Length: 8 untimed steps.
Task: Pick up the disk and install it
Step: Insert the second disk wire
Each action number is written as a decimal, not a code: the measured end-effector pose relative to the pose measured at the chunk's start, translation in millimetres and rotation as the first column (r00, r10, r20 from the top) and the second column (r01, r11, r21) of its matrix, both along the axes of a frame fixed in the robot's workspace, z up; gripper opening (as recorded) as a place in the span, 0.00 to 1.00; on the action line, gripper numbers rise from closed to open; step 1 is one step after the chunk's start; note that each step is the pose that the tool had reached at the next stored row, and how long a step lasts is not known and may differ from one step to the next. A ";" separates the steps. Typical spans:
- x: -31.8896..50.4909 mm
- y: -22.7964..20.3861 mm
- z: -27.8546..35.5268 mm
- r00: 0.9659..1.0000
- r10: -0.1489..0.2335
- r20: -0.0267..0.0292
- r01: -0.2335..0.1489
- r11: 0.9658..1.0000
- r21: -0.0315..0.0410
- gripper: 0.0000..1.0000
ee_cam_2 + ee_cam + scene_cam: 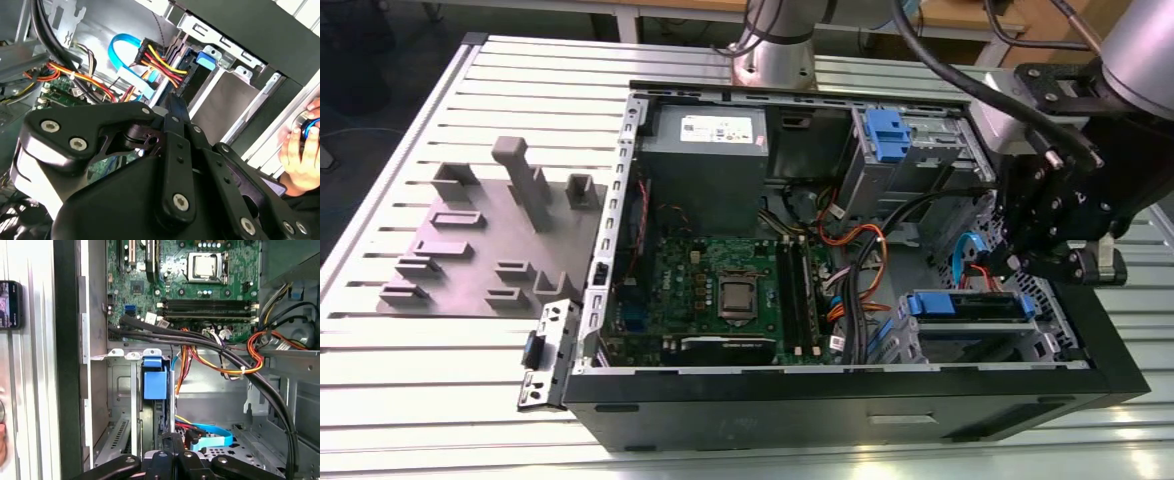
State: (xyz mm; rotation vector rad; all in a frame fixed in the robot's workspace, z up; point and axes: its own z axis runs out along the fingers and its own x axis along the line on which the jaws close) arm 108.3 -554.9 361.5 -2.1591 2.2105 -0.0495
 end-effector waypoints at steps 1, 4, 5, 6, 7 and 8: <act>0.1 0.5 1.4 1.000 0.000 -0.004 0.000 1.000 0.000 0.11; 0.1 2.1 7.2 1.000 0.000 -0.011 0.000 1.000 0.000 0.11; 0.1 3.1 7.6 1.000 0.000 -0.013 0.000 1.000 0.000 0.11; 0.1 4.1 7.6 1.000 0.000 -0.014 0.000 1.000 0.000 0.11; 0.1 5.1 7.7 1.000 0.000 -0.015 0.000 1.000 0.000 0.11; 0.1 6.0 7.7 1.000 0.000 -0.015 0.000 1.000 0.000 0.11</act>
